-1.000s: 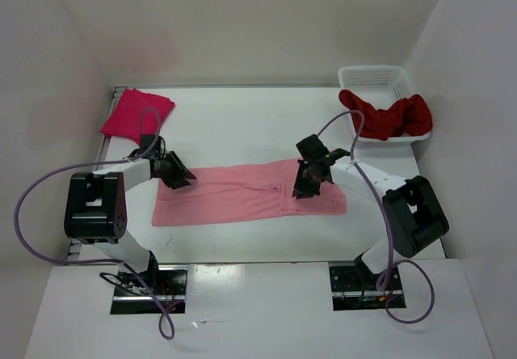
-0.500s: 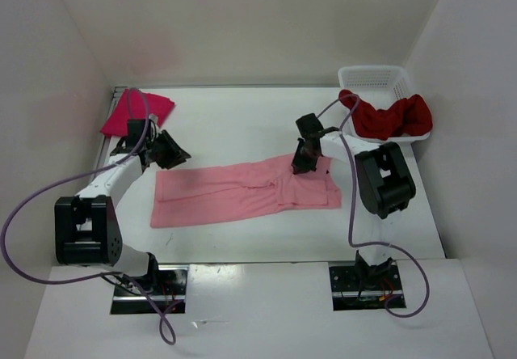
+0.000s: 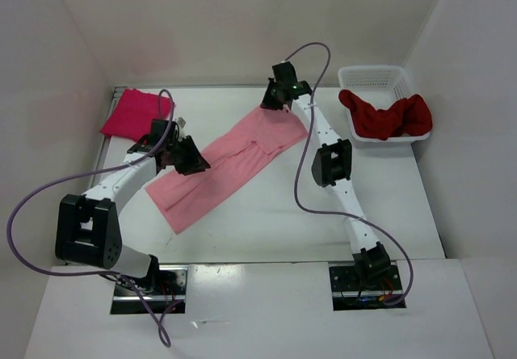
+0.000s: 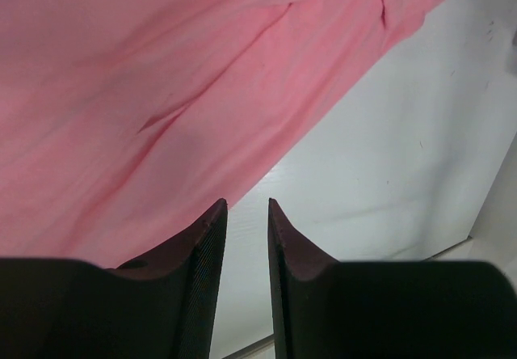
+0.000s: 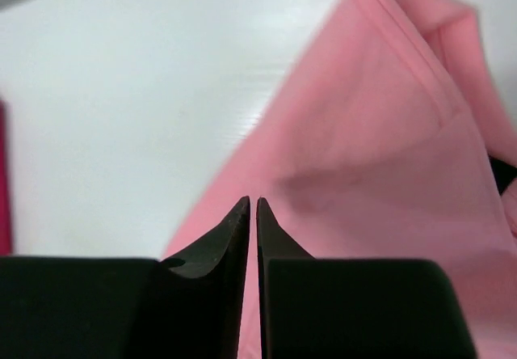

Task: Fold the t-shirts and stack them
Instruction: Rotate the tshirt 90 degrees

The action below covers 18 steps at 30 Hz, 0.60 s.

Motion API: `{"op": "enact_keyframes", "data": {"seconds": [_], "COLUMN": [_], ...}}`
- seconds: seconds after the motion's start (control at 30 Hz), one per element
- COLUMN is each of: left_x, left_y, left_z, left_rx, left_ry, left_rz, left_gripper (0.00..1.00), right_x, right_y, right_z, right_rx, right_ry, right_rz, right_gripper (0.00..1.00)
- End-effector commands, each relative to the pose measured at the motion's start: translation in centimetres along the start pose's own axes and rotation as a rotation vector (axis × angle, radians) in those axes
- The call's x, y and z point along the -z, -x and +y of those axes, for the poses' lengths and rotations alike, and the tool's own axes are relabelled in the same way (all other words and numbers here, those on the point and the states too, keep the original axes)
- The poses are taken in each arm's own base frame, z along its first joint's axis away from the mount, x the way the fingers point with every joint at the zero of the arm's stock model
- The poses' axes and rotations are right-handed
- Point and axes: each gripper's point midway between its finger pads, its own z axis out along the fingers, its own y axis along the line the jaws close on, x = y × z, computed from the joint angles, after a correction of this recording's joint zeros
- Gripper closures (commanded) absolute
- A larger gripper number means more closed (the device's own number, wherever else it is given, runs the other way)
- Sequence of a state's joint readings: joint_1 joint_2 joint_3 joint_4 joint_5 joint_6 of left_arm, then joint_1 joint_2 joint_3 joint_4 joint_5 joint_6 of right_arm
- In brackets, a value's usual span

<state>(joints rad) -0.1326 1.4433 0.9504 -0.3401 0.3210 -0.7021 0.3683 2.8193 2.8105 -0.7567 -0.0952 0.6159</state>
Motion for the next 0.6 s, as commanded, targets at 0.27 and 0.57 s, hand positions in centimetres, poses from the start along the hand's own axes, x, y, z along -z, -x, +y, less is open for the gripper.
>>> {"op": "enact_keyframes", "data": {"seconds": [0.27, 0.57], "left_x": [-0.6, -2.7], "left_y": [2.2, 4.1], "left_z": [-3.6, -4.0], "left_rx": [-0.092, -0.114], "left_ry": [-0.057, -0.057], "left_rz": [-0.021, -0.018], "left_gripper": [0.67, 0.67], "right_x": [21.0, 20.8], "right_y": [3.0, -10.6], "right_z": [8.5, -3.8], "right_rx": [0.186, 0.061], "right_ry": [0.18, 0.047], "right_rz": [-0.115, 0.088], "right_gripper": [0.64, 1.0]}}
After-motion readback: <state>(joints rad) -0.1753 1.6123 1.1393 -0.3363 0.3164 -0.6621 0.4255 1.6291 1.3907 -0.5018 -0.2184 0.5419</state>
